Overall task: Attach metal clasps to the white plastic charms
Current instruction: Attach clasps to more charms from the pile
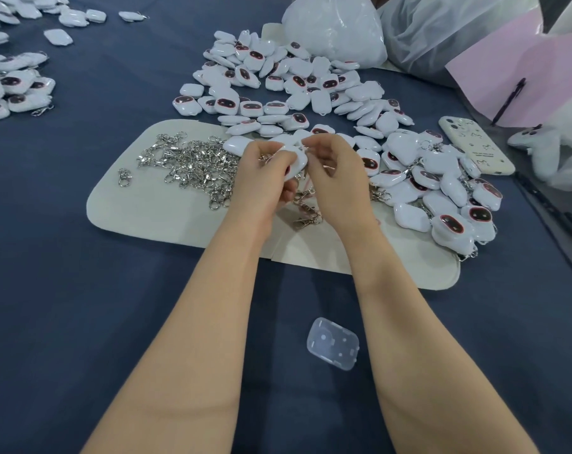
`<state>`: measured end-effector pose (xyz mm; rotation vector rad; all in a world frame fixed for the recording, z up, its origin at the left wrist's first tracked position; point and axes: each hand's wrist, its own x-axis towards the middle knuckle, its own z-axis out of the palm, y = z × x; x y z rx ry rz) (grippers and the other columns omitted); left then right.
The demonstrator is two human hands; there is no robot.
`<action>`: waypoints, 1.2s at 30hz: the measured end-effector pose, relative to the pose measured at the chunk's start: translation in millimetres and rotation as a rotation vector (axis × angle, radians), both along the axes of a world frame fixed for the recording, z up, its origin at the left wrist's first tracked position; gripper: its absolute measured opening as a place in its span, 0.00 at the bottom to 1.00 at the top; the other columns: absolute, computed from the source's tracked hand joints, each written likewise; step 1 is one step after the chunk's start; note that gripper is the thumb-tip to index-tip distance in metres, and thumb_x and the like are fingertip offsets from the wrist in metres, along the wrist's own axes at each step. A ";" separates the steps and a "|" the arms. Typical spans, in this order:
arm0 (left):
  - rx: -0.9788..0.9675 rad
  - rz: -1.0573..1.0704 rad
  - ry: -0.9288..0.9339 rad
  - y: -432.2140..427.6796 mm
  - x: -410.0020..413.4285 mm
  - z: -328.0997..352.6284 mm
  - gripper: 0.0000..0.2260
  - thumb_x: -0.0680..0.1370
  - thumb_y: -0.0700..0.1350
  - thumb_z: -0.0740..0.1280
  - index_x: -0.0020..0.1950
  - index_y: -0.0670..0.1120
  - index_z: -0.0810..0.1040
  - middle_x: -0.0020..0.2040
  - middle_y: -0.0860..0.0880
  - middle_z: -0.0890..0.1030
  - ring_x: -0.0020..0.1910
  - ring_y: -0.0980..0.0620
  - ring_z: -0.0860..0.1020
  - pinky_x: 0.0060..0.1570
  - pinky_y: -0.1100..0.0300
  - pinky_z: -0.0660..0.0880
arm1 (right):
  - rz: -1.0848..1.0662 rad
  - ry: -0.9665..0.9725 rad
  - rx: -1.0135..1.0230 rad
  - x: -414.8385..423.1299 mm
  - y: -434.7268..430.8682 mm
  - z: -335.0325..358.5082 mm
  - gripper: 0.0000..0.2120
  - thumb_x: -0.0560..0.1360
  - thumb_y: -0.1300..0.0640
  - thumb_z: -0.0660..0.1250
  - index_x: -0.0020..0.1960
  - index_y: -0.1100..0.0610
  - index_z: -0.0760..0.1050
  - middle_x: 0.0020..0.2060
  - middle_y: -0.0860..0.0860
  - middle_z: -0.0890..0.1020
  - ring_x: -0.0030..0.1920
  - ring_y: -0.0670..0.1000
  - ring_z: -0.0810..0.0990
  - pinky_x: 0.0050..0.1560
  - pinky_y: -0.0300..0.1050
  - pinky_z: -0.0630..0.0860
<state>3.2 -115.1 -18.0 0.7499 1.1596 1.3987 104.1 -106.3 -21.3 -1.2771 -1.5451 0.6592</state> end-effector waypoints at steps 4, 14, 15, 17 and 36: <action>-0.042 -0.065 -0.266 0.4 -2.2 4.7 0.06 0.78 0.36 0.62 0.44 0.47 0.71 0.30 0.49 0.76 0.21 0.57 0.70 0.21 0.66 0.66 | -0.002 0.205 -0.077 -0.8 1.4 1.7 0.05 0.77 0.65 0.63 0.48 0.56 0.73 0.42 0.45 0.78 0.44 0.43 0.76 0.49 0.33 0.74; -0.086 -0.122 -0.373 -0.1 0.2 4.8 0.07 0.79 0.36 0.61 0.41 0.44 0.70 0.30 0.51 0.69 0.19 0.60 0.64 0.19 0.69 0.62 | -0.098 -0.030 0.142 1.0 0.4 0.7 0.04 0.77 0.64 0.64 0.47 0.60 0.77 0.40 0.49 0.81 0.41 0.45 0.76 0.45 0.32 0.71; -0.069 -0.088 -0.338 0.1 -0.4 3.8 0.07 0.78 0.36 0.61 0.41 0.44 0.70 0.30 0.51 0.69 0.20 0.59 0.64 0.20 0.69 0.62 | -0.090 -0.088 0.160 2.2 0.1 0.7 0.04 0.76 0.64 0.64 0.47 0.61 0.77 0.41 0.51 0.81 0.42 0.46 0.76 0.45 0.30 0.70; -0.037 -0.037 -0.251 -0.4 -0.7 2.2 0.06 0.78 0.36 0.62 0.43 0.45 0.72 0.32 0.50 0.70 0.21 0.58 0.64 0.21 0.67 0.62 | -0.074 -0.173 0.176 3.9 -0.4 1.0 0.04 0.76 0.65 0.63 0.47 0.63 0.77 0.41 0.54 0.81 0.42 0.48 0.76 0.45 0.31 0.69; -0.041 -0.042 -0.262 2.0 -0.8 1.0 0.06 0.79 0.38 0.63 0.44 0.47 0.74 0.24 0.54 0.74 0.21 0.59 0.69 0.22 0.68 0.67 | -0.047 0.238 -0.056 -4.8 0.8 -0.2 0.05 0.77 0.63 0.64 0.46 0.55 0.73 0.40 0.45 0.78 0.42 0.44 0.76 0.49 0.37 0.74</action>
